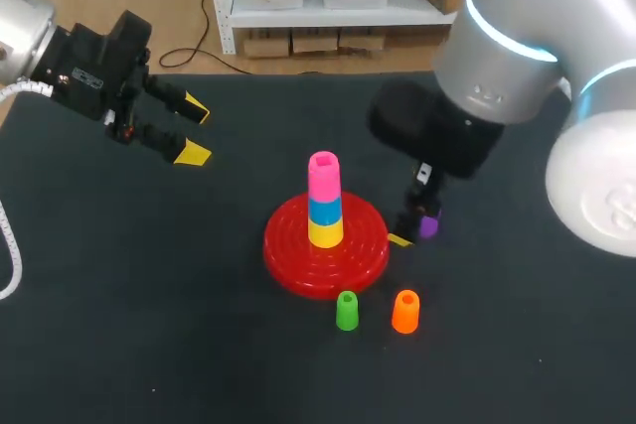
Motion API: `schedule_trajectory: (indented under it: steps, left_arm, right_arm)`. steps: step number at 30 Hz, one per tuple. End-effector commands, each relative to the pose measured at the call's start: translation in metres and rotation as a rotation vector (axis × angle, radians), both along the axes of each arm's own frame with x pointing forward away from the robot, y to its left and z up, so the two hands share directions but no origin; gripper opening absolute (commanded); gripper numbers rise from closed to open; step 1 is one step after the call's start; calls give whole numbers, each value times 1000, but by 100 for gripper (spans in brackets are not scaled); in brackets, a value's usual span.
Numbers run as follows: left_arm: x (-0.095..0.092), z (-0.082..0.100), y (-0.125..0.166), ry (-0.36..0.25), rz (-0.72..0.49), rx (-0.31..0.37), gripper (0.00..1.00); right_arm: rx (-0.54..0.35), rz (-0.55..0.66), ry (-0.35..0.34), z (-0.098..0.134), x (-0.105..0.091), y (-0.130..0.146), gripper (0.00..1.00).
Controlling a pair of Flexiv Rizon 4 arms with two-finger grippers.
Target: Pick up and stack the cylinders on the red base in this order: pink,purple,orange,green
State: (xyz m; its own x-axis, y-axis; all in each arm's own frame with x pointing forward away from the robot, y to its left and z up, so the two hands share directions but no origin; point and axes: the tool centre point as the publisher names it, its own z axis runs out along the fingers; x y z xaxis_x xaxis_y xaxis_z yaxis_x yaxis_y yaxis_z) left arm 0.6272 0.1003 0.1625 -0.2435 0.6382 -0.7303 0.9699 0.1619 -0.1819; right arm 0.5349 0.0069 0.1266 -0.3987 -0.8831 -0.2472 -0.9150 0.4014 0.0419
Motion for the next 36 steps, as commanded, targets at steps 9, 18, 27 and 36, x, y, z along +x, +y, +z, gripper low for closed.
schedule_trajectory:
  steps: [9, 18, 27, 36]
  left_arm:
    - [0, -1, 1, -3, 0, -2, 100]
    - [0, -1, 1, -3, 0, -2, 100]
    - [0, -1, 1, -3, 0, -2, 100]
    - [0, -1, 1, -3, 0, -2, 100]
  right_arm:
    - [-22, -89, -9, -24, 18, -19, 100]
    - [-21, -187, -17, -52, 42, -39, 100]
    - [-92, -269, -8, -85, 62, -53, 100]
    - [-119, -324, 0, -97, 85, -50, 100]
